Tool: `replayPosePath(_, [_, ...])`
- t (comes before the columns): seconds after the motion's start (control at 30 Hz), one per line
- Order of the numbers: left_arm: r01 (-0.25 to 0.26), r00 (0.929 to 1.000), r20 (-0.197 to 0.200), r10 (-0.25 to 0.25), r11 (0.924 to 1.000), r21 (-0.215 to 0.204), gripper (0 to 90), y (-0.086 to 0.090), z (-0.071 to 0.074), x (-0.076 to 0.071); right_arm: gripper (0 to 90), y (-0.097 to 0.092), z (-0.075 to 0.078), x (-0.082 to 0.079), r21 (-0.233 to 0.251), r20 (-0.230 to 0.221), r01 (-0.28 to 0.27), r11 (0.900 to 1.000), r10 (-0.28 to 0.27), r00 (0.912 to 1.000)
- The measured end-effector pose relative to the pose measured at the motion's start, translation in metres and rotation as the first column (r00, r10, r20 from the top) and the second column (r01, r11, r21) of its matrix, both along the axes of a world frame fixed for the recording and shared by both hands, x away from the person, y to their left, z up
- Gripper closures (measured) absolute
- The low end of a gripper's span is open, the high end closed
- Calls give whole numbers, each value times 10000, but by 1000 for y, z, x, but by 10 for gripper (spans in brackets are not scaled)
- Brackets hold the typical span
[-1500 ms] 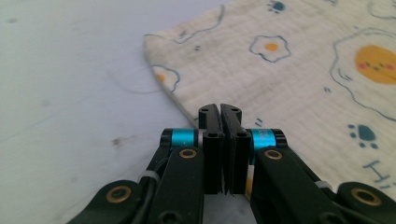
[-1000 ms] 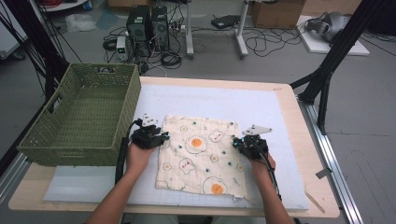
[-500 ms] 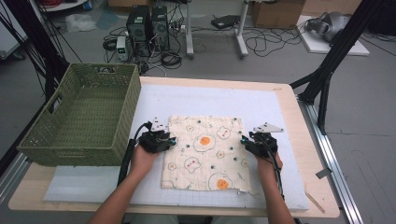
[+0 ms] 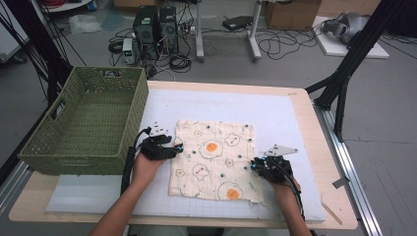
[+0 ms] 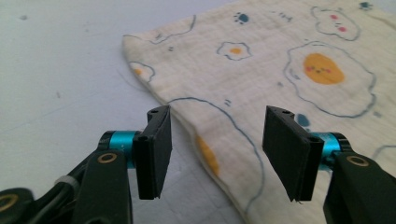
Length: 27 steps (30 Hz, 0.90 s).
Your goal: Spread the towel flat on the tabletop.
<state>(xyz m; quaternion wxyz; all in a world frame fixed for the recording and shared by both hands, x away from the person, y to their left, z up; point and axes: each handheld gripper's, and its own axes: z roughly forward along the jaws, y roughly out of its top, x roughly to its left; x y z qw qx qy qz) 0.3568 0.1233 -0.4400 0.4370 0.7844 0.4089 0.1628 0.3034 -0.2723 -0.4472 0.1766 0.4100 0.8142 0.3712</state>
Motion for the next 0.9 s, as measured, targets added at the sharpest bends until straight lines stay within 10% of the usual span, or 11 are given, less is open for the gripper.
replayPosePath(0.1, [237,9997,120,-236,9996,-148,400,2,5,-5,849,-3,3,-1,-589,217,248,9980,-236,9995])
replayPosePath(0.43, [413,9982,474,-357,9915,-1237,200,14,7,-23,342,-27,20,-19,525,1213,1223,9911,-1279,9844])
replayPosePath(0.7, [644,9922,1181,-405,9763,-2068,187,20,14,-37,133,-34,31,-39,400,1919,912,9950,-972,9766])
replayPosePath(0.9, [932,9856,1566,-632,9770,-1920,187,22,19,-46,117,-34,34,-41,468,2175,816,9956,-899,9719])
